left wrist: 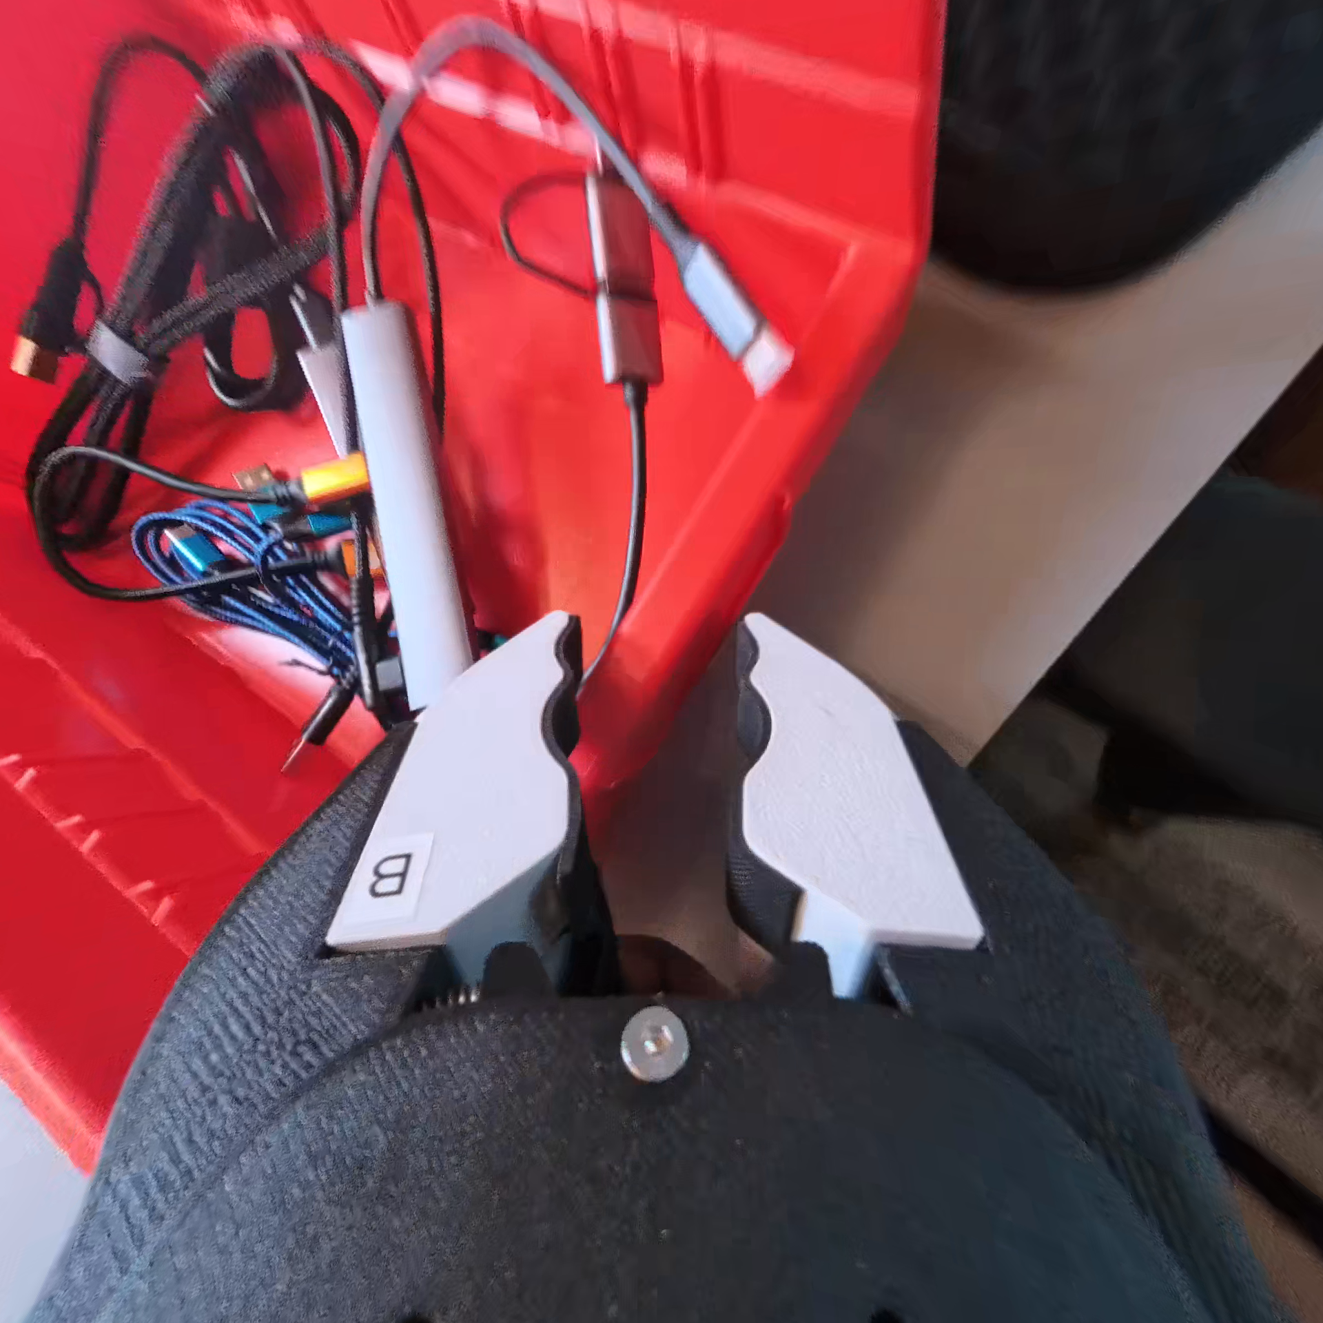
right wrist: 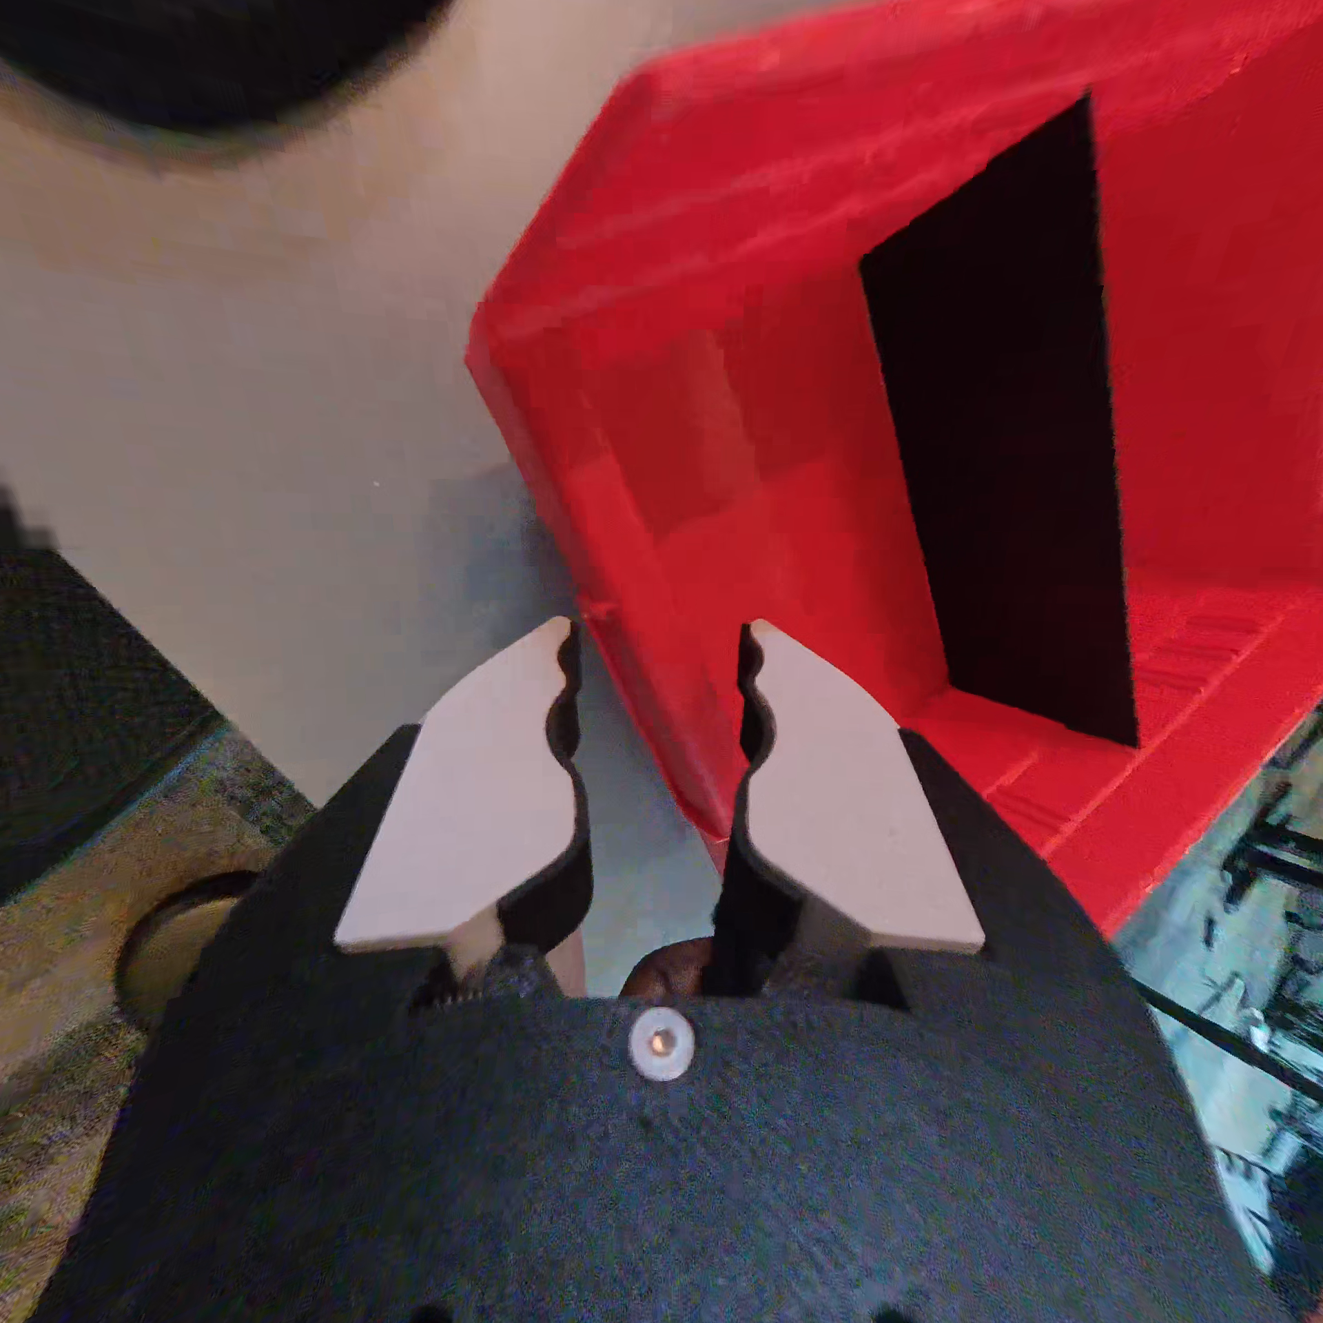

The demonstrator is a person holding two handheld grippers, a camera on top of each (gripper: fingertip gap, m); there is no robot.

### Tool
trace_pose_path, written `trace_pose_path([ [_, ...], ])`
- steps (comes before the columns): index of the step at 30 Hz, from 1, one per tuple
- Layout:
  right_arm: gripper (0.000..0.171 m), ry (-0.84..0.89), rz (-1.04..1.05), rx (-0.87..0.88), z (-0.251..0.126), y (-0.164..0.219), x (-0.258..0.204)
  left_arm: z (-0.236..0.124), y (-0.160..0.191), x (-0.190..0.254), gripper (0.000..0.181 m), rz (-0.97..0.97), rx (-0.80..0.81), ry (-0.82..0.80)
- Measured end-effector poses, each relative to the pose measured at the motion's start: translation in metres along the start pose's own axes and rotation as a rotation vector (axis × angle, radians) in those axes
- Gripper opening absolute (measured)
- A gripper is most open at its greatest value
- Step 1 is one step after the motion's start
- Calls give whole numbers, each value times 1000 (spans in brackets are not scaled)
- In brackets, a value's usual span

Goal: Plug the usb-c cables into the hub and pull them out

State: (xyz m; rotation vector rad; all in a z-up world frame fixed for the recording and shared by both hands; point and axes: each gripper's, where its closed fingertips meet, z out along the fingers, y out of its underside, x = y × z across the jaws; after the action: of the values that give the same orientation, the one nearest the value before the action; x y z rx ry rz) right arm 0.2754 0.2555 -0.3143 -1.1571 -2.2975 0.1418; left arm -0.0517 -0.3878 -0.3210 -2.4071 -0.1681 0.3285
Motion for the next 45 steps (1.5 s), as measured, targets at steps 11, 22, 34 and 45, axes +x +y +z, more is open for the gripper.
trace_pose_path([
  [11, 57, -35, 201, 1311, -117, -233, -7, -8, -64, -42, 48, -144, -4, -401],
  [22, 65, -560, 787, 1403, -17, -302, -10, 41, -2, -83, 30, -10, -517, -521],
  [34, 65, -484, 801, 1394, -10, -296, -7, -19, -69, -109, 19, -131, -104, -682],
  [45, 63, -437, 795, 1367, -6, -296, -8, -110, -156, -130, 10, -340, 575, -726],
])
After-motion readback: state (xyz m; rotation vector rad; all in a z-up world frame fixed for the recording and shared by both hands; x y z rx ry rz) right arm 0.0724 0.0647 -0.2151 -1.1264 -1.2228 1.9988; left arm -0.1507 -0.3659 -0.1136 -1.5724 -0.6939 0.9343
